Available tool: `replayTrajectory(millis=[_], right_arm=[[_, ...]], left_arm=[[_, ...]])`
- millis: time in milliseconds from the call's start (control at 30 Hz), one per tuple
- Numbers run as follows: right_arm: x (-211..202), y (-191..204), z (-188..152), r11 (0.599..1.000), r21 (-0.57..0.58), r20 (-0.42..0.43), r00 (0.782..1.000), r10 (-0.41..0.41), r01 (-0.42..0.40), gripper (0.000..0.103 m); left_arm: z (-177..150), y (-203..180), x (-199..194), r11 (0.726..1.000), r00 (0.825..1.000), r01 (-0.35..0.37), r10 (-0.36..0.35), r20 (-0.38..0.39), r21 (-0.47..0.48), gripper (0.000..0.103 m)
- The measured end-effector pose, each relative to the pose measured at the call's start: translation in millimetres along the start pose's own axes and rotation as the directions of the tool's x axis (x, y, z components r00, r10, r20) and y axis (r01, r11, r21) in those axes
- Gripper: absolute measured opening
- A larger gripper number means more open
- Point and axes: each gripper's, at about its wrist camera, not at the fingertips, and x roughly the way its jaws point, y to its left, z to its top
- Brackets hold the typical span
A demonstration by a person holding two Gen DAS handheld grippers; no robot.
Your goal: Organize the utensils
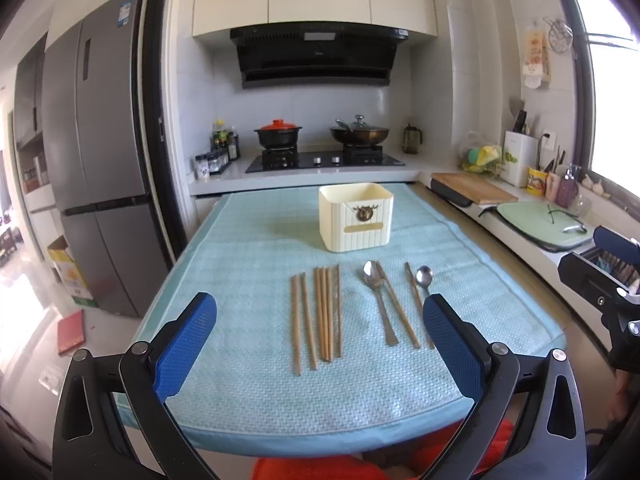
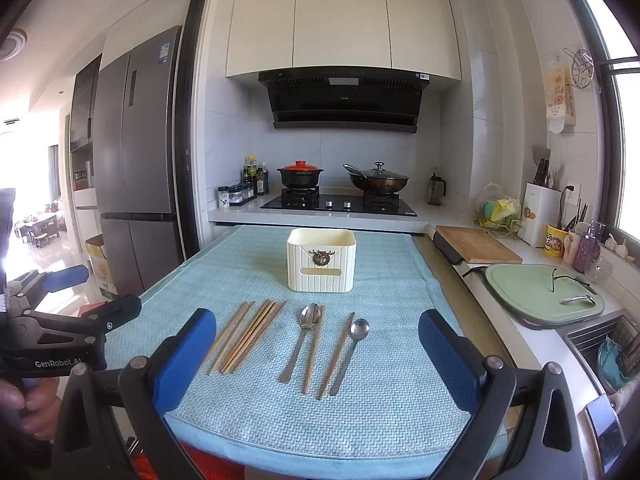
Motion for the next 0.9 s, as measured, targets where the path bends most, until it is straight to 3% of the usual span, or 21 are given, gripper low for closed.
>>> replayTrajectory(millis=[900], right_arm=[[1.6,4.6,-1.2,1.0,-0.01,-0.007,1.0,0.019,-0.019,0.103]], left_arm=[[-0.4,0.5,-0.5,1.0,1.0,-0.004,0.004,0.003,0.0,0.103]])
